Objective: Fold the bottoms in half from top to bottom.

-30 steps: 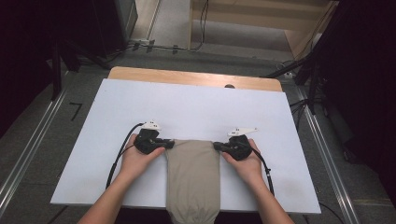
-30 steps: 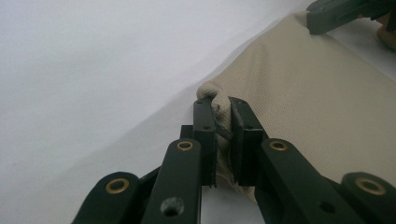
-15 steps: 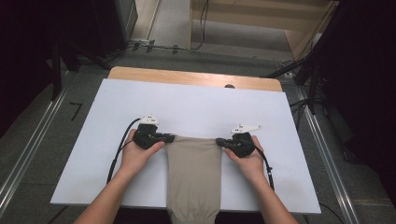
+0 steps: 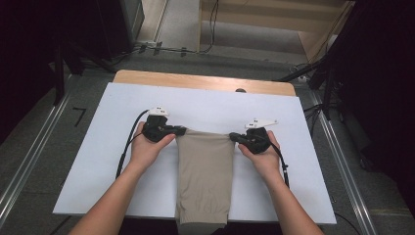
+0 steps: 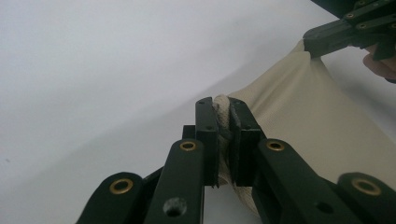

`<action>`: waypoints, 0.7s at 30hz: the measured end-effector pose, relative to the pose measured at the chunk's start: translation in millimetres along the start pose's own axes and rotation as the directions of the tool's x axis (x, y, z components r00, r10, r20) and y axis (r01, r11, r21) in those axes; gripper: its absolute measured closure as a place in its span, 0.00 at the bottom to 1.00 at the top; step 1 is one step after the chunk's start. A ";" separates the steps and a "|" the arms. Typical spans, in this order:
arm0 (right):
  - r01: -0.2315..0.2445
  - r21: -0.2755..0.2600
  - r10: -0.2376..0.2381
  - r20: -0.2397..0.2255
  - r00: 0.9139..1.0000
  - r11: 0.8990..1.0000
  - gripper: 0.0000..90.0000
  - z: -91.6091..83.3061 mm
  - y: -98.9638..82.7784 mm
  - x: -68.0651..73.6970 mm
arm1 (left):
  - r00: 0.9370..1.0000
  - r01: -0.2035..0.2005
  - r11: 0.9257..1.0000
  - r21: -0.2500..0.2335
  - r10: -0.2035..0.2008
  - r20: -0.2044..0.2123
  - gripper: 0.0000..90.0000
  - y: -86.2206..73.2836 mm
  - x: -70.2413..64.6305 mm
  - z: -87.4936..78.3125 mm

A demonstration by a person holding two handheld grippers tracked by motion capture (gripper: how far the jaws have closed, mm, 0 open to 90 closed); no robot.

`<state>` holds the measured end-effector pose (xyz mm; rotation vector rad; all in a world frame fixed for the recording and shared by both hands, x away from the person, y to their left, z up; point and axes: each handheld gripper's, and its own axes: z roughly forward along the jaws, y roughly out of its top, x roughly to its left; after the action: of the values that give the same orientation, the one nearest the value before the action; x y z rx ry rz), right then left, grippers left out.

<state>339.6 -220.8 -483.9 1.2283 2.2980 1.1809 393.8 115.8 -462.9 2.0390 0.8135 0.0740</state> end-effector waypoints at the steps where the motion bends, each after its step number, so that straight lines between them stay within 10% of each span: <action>1: 0.003 -0.002 -0.003 0.002 1.000 1.000 0.98 -0.3 3.0 -1.6 | 1.000 0.002 1.000 -0.004 -0.002 -0.001 0.94 3.2 1.1 0.3; 21: 0.048 -0.060 -0.042 0.108 0.993 0.997 0.98 15.0 82.6 -49.2 | 0.994 -0.050 0.996 -0.071 0.043 -0.096 0.94 78.7 48.6 19.4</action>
<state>424.1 -226.5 -435.9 1.1815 2.1831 1.1347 479.3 100.5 -425.6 1.9971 0.8094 0.2251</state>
